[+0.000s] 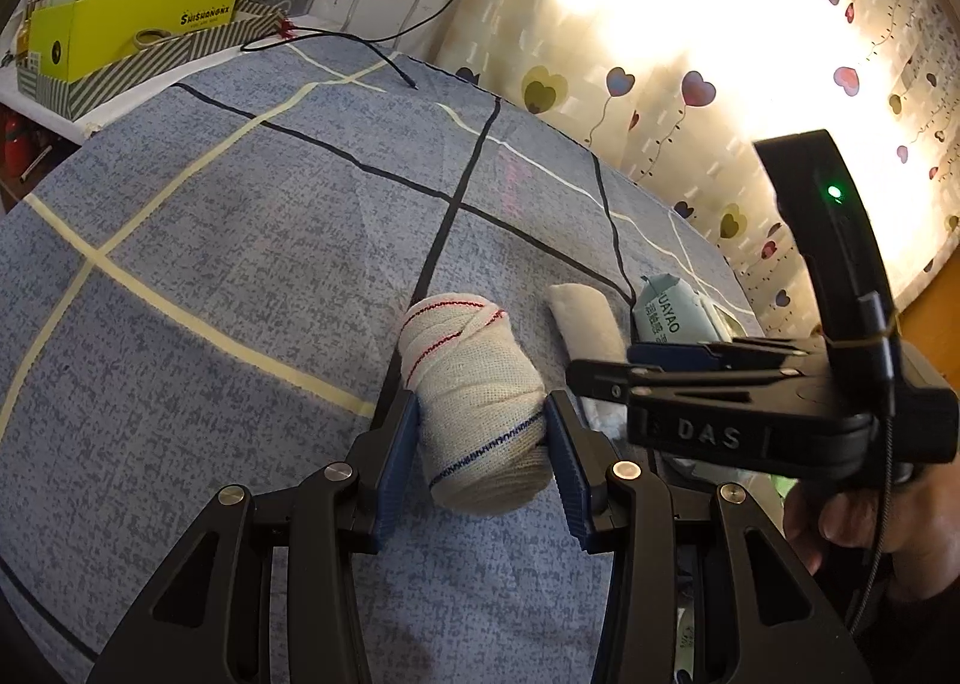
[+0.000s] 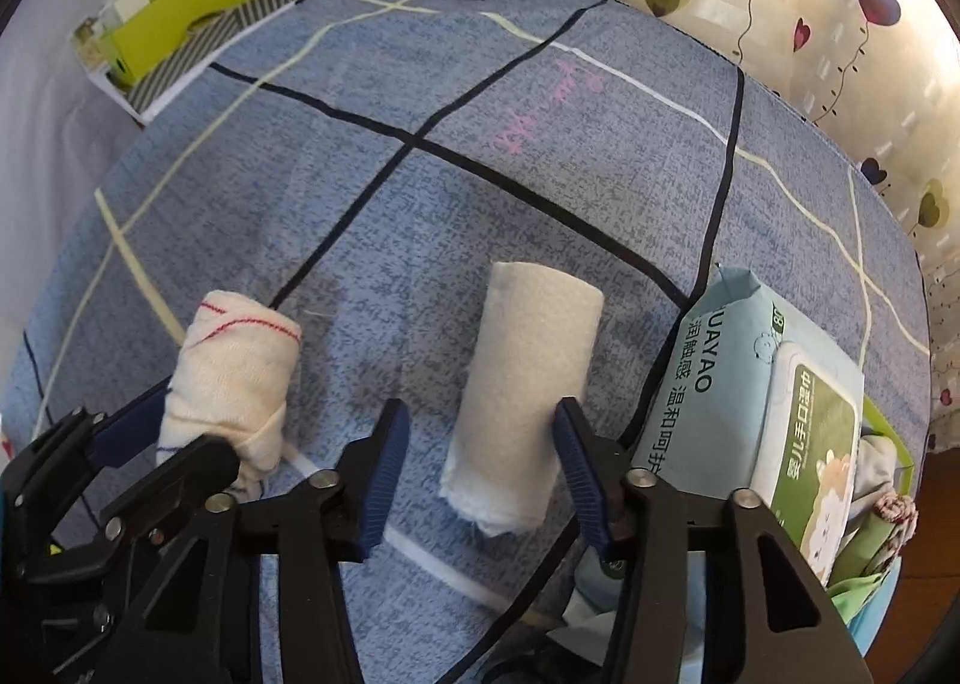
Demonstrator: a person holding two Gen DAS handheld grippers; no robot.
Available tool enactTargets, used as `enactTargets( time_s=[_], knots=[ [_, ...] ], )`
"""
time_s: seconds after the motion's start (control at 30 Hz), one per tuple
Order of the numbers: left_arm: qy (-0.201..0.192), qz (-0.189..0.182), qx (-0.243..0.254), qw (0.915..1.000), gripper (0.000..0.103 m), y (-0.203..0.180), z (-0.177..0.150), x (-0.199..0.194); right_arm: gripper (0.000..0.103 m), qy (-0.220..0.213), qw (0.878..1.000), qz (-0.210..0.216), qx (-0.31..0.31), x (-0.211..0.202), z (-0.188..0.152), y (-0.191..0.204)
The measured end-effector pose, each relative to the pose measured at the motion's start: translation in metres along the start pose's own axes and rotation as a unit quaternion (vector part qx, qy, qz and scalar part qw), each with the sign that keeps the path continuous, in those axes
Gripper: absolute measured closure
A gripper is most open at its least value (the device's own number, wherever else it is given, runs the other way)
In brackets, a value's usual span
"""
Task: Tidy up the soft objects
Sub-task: 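Grasp the rolled bandage with the left gripper while the right gripper grasps the rolled white towel, then carry the rolled bandage and white towel with both grippers over the box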
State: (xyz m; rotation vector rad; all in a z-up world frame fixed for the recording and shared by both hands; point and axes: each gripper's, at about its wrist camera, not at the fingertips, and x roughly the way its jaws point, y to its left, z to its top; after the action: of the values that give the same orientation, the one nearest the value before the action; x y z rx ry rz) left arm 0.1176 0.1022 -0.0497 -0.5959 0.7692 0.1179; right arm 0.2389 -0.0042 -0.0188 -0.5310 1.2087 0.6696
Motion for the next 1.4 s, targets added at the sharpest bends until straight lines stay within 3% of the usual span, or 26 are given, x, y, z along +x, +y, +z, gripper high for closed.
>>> enactTargets(
  time_s=[0.33, 0.43, 0.73, 1.07, 1.4],
  knots=[
    [0.003, 0.005, 0.003, 1.0000, 0.059, -0.001, -0.002, 0.002, 0.060, 0.015, 1.000, -0.004, 0.008, 0.013, 0.003, -0.004],
    [0.004, 0.008, 0.003, 1.0000, 0.059, -0.001, -0.001, 0.003, 0.076, 0.005, 1.000, -0.010, 0.003, 0.008, 0.001, -0.003],
    [0.004, 0.012, 0.007, 0.9999, 0.059, -0.003, -0.003, 0.004, 0.086, -0.012, 1.000, -0.013, -0.007, -0.004, -0.006, 0.001],
    [-0.002, 0.010, 0.009, 0.9999, 0.059, -0.003, -0.003, 0.001, 0.088, -0.066, 0.998, -0.007, -0.008, -0.038, -0.011, 0.006],
    [-0.031, 0.009, 0.037, 0.9988, 0.059, -0.021, -0.008, -0.025, 0.088, -0.140, 0.990, 0.024, 0.004, -0.091, -0.051, 0.018]
  ],
)
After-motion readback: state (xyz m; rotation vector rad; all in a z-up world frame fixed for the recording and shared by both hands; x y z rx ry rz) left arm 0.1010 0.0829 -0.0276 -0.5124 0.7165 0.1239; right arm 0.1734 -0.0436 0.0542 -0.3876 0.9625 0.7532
